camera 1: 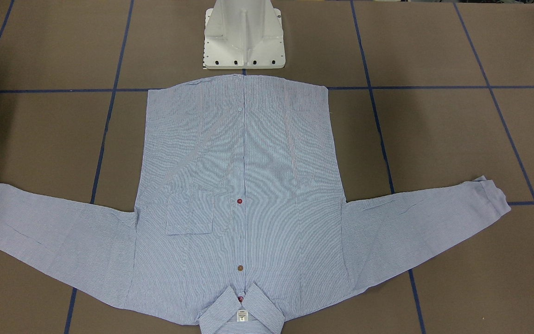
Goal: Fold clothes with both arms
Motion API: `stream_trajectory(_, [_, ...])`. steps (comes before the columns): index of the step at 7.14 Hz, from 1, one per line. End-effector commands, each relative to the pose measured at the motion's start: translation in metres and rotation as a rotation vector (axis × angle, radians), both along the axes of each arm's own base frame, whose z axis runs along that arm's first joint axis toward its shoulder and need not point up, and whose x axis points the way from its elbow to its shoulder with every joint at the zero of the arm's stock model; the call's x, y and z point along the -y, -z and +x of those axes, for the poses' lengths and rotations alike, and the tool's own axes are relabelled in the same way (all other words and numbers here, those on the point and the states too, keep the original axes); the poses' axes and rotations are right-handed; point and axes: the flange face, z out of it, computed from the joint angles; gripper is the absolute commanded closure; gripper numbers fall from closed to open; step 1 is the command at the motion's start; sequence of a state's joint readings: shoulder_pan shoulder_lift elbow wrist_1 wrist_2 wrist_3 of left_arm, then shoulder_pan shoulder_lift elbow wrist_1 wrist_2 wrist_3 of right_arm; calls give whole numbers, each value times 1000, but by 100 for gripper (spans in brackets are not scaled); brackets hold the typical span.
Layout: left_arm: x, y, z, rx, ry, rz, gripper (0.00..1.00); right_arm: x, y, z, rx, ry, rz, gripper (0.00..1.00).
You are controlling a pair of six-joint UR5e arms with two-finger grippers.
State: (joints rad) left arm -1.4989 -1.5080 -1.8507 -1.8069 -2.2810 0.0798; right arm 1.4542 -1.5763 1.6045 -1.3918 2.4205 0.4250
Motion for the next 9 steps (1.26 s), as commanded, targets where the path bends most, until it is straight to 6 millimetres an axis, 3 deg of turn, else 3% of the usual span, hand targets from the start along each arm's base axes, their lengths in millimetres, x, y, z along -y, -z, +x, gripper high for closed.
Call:
stream_trajectory(1, [0, 1, 0, 0, 0, 2, 0, 4, -30, -51, 38, -191, -109, 5])
stream_trajectory(2, [0, 3, 0, -1, 0, 8, 0, 1, -31, -84, 32, -264, -147, 8])
stream_trajectory(4, [0, 3, 0, -1, 0, 10, 0, -4, -54, -97, 31, -307, -203, 8])
stream_trajectory(7, [0, 4, 0, -1, 0, 12, 0, -5, -54, -141, 36, -289, -266, 7])
stream_trajectory(9, [0, 4, 0, -1, 0, 12, 0, -7, -53, -153, 33, -269, -267, 7])
